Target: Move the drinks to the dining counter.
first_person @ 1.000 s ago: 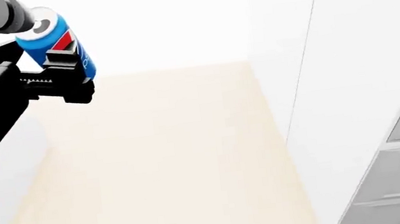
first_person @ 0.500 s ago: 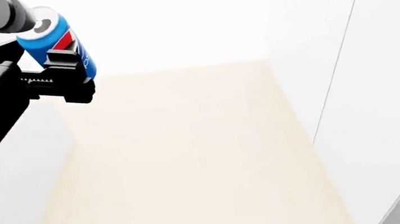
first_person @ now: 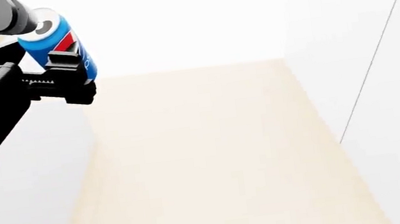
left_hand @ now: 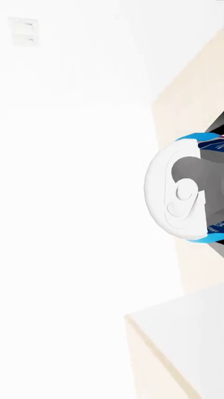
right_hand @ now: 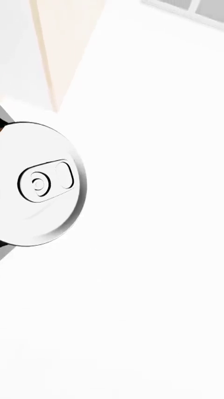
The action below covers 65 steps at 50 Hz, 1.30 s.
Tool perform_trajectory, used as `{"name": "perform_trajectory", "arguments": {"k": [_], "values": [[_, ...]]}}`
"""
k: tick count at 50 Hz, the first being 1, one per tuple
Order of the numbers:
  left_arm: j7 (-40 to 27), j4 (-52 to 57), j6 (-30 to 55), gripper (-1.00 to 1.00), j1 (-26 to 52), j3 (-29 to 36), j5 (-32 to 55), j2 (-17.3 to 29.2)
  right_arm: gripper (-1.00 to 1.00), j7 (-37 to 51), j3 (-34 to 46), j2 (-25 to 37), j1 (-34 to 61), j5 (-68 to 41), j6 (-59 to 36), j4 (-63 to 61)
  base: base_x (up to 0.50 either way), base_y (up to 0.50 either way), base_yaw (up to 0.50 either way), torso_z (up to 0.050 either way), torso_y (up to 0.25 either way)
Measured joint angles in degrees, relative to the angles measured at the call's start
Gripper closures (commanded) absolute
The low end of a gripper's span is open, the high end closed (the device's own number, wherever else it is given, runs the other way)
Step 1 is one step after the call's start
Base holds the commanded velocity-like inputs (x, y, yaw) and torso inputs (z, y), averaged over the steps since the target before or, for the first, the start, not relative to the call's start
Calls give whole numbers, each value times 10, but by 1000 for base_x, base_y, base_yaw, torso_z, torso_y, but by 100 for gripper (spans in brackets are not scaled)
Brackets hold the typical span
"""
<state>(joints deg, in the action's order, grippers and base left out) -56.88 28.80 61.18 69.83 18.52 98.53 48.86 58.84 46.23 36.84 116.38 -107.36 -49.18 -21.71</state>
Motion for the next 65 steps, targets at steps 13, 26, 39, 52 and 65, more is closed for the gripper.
{"name": "perform_trajectory", "arguments": {"k": [13, 26, 39, 52, 65], "values": [[0, -2, 0, 100, 4, 5, 1, -1, 100, -1, 1, -2, 2, 1, -3, 2, 46, 500, 0, 0, 1], [1, -1, -3, 100, 4, 7, 0, 1, 100, 0, 0, -1, 2, 1, -4, 1, 44, 500, 0, 1, 1], [0, 1, -5, 100, 4, 9, 1, 2, 100, 0, 0, 0, 3, 2, -8, -1, 46, 500, 0, 0, 1], [0, 1, -8, 100, 5, 11, 1, 4, 100, 1, 0, 0, 3, 1, -9, -1, 47, 500, 0, 0, 1], [1, 1, -9, 100, 6, 12, 3, 7, 100, 0, 0, -2, 4, 1, -11, 1, 47, 500, 0, 1, 1]]}}
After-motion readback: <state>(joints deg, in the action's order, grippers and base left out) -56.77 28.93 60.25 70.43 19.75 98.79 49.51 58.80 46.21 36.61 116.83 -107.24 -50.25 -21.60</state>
